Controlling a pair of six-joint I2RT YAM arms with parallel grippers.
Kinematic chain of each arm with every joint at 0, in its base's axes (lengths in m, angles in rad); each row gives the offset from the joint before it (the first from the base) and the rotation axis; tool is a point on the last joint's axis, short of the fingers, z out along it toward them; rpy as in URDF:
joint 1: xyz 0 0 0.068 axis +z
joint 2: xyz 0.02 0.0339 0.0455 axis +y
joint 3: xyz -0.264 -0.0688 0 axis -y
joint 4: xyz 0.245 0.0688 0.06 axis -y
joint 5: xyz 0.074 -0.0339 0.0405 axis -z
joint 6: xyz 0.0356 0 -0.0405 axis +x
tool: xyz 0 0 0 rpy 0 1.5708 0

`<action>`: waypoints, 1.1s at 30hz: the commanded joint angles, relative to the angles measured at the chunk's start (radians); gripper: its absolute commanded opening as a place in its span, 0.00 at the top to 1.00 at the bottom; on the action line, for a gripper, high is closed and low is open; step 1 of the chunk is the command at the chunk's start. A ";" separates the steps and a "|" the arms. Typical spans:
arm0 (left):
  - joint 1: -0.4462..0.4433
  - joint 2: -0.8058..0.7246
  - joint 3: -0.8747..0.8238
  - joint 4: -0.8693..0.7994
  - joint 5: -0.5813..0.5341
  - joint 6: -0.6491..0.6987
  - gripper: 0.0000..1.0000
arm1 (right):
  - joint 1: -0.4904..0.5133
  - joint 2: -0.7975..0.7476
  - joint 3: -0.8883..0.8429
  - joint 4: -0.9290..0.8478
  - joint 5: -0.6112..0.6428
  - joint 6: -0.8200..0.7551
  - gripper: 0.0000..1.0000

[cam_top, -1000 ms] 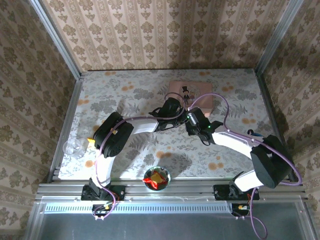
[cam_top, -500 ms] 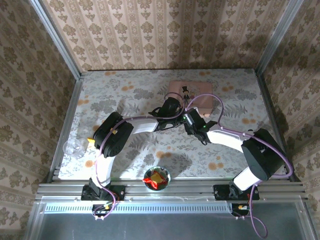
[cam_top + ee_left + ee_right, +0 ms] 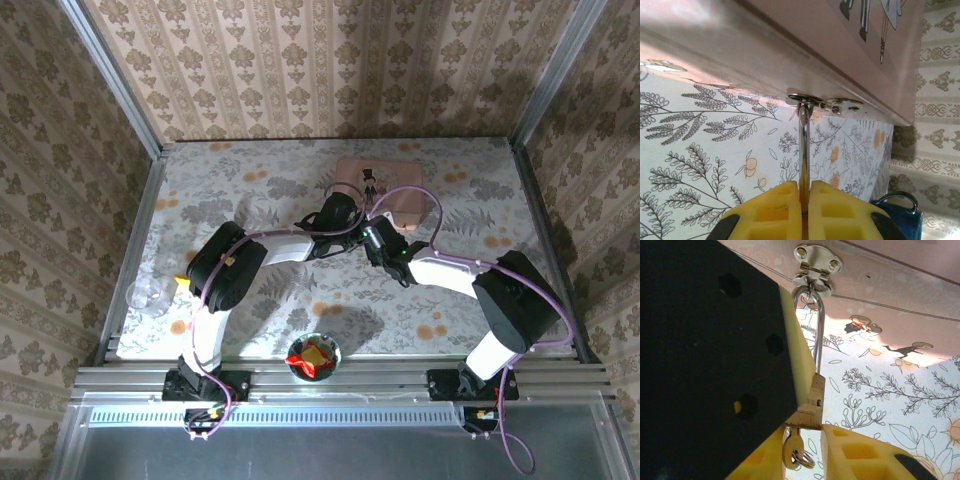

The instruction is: Unlock a padlock with a key

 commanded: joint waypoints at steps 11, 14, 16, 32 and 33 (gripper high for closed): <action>-0.023 -0.016 0.015 0.060 0.133 -0.072 1.00 | -0.003 0.057 -0.095 0.359 0.063 -0.129 0.78; -0.023 -0.022 0.011 0.070 0.146 -0.083 1.00 | -0.002 0.084 -0.084 0.372 0.055 -0.129 0.78; -0.022 -0.027 0.009 0.076 0.160 -0.092 1.00 | -0.002 0.098 -0.089 0.394 0.059 -0.121 0.78; -0.006 -0.052 -0.011 0.090 0.220 -0.126 1.00 | -0.017 0.048 -0.138 0.458 -0.006 -0.137 1.00; -0.006 -0.053 -0.015 0.094 0.221 -0.130 1.00 | -0.021 0.045 -0.125 0.434 -0.027 -0.140 1.00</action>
